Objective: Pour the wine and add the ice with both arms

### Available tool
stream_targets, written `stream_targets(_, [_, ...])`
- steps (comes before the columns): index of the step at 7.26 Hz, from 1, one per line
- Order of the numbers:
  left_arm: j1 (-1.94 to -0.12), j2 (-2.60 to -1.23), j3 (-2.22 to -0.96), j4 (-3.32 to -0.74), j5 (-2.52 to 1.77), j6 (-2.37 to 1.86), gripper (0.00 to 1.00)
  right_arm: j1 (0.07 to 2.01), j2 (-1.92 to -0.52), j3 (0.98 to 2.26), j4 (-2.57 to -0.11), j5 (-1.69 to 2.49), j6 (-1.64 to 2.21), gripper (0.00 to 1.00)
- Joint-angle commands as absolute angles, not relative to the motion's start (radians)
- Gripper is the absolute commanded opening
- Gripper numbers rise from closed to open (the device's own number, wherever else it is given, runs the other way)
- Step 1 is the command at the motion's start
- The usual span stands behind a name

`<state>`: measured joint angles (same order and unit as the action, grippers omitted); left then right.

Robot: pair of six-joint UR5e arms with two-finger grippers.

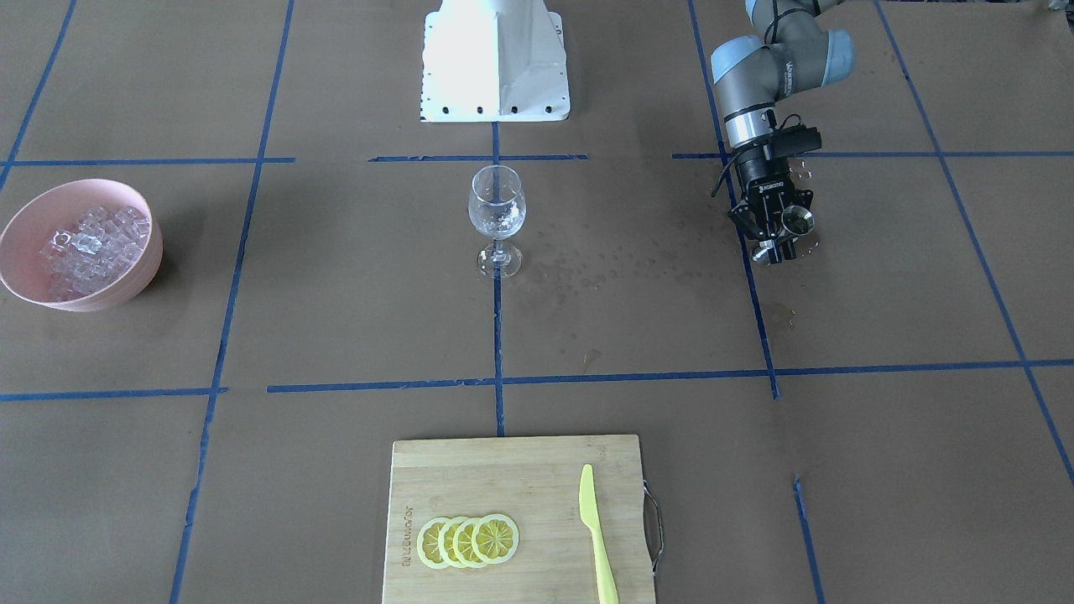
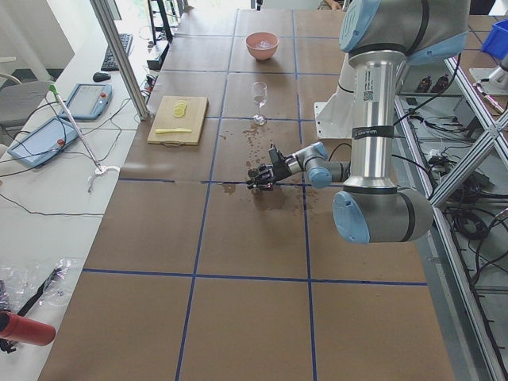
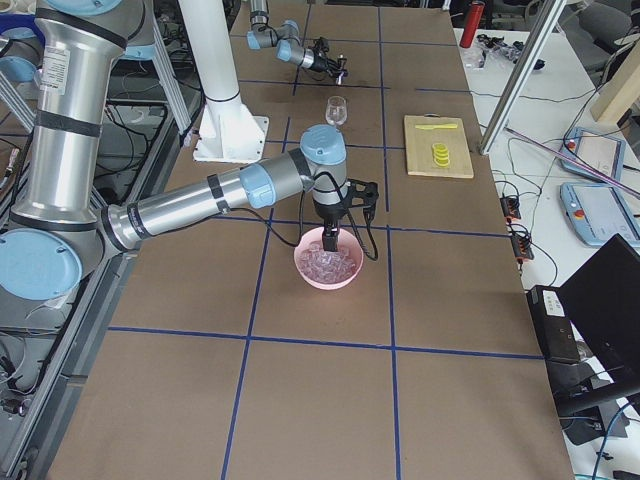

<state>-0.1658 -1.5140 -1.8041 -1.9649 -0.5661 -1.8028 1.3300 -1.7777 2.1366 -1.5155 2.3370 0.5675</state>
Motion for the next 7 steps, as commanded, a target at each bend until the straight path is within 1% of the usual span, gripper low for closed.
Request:
stream_targets(1, [-0.172,-1.508,-1.863,-1.968,-0.566,-1.801,0.0,1.33,-1.786,2.14,-1.516,2.344,0.568,1.0])
stream_targets(2, [-0.173,-1.506,-1.885,-1.97,-0.565,-1.79,0.0,1.33,-1.786,2.14,-1.516,2.345,0.568,1.0])
stream_targets(4, [-0.196,-1.523,-1.887,-1.973,-0.561,-1.781,0.0,1.33,-1.786,2.148,-1.514,2.347,0.568,1.0])
stream_targets(5, [-0.212,-1.537,-1.891,-1.977,-0.56,-1.72,0.0,1.33,-1.796,2.172,-1.509,2.347,0.566,1.0])
stream_targets(7, [-0.253,-1.632,-1.896,-1.979,-0.557,-1.639,0.0,1.33,-1.805,2.183,-1.505,2.349,0.565,1.0])
